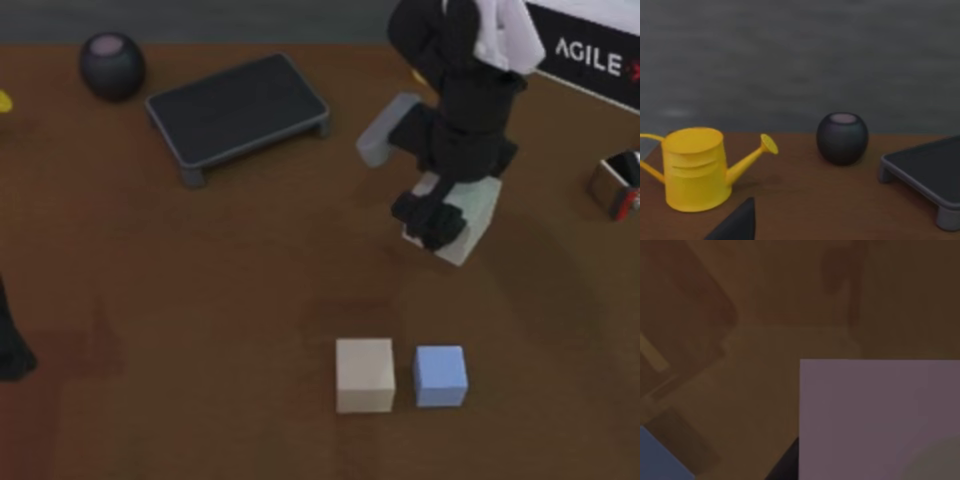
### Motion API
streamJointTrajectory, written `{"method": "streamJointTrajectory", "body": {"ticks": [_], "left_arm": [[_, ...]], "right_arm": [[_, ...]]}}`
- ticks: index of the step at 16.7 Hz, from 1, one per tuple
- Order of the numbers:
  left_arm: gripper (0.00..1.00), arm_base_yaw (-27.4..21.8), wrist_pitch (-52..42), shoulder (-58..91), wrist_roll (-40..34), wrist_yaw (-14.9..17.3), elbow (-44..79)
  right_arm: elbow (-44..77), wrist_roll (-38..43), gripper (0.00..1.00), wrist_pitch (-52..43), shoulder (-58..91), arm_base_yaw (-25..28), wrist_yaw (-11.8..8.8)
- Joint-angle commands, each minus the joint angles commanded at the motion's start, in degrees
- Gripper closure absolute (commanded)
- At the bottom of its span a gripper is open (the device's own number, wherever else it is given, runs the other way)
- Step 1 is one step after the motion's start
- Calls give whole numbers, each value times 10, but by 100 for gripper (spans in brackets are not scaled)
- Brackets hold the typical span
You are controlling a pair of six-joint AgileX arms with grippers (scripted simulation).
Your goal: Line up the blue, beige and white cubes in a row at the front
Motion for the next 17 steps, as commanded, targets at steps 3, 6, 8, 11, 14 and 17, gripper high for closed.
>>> {"method": "streamJointTrajectory", "body": {"ticks": [3, 6, 8, 11, 14, 17], "left_arm": [[0, 0, 0, 0, 0, 0, 0], [0, 0, 0, 0, 0, 0, 0], [0, 0, 0, 0, 0, 0, 0], [0, 0, 0, 0, 0, 0, 0], [0, 0, 0, 0, 0, 0, 0], [0, 0, 0, 0, 0, 0, 0]], "right_arm": [[40, -12, 100, -22, 18, 64, 0], [91, -27, 100, -51, 40, 145, 0], [123, -36, 100, -70, 54, 201, 1], [161, -48, 100, -92, 69, 269, 1], [173, -52, 100, -98, 73, 289, 1], [171, -50, 100, -97, 70, 287, 1]]}}
